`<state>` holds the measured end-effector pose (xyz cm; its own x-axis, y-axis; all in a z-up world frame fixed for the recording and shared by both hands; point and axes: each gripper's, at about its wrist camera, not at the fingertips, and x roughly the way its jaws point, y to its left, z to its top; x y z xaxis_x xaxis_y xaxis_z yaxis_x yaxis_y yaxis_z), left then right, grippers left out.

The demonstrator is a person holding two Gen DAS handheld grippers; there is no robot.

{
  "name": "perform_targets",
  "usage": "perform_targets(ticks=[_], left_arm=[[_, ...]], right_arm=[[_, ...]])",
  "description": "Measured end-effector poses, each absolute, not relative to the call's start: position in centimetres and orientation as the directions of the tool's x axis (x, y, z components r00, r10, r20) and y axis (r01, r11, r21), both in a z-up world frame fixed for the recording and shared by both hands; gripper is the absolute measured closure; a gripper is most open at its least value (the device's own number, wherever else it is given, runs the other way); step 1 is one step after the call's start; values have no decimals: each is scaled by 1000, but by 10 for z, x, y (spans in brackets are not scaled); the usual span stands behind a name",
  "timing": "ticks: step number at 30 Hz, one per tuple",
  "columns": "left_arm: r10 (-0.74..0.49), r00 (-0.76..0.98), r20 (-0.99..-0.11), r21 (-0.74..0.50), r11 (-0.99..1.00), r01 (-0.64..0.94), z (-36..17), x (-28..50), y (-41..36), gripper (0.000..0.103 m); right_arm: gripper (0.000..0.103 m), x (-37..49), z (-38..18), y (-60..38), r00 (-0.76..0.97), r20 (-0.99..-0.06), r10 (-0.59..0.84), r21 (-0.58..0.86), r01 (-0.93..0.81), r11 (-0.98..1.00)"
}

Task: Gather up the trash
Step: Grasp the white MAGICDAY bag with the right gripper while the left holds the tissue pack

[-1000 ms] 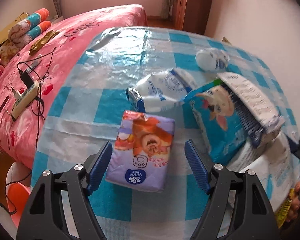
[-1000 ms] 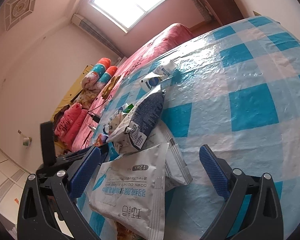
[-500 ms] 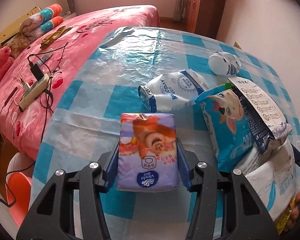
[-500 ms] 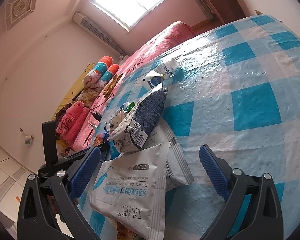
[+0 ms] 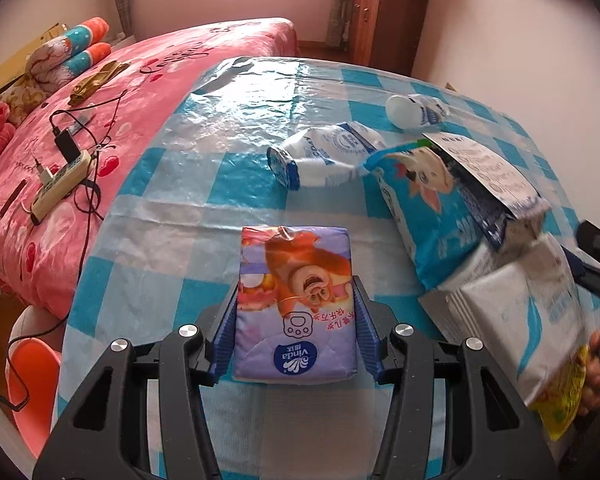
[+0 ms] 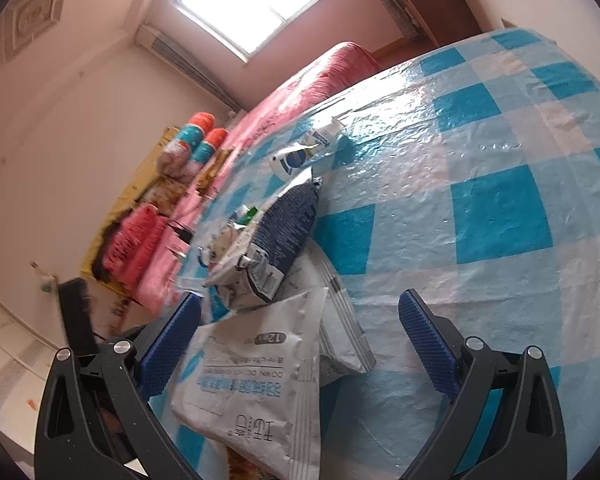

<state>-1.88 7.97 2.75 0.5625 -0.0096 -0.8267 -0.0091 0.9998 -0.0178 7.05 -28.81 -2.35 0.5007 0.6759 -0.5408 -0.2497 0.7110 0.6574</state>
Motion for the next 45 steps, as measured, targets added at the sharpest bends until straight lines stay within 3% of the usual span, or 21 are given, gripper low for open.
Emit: perform_targets(ticks=[10,23,28,35,45], left_arm=[[-69,595,-801,-56,998,41,31,-44,98,50],[-111,608,-786,-123,992,23,24,-61,131,50],[-108,624,-774,-118,993,26,23,-66,137,50],[-135,625,-768,-144,989,37,21,-70,141,50],[-148,629,-763,-157,987,41,19,-70,148,50]], right_arm=[[5,59,32,-269,567,-612,551,504,-258,824],[5,86,60,-157,482,-687,544,317,-475,821],[5,113,53,-103,455,-742,492,203,-547,812],[5,158,20,-50,338,-846,412,157,-581,799],[4,182,-11,-31,289,-906,310,94,-576,812]])
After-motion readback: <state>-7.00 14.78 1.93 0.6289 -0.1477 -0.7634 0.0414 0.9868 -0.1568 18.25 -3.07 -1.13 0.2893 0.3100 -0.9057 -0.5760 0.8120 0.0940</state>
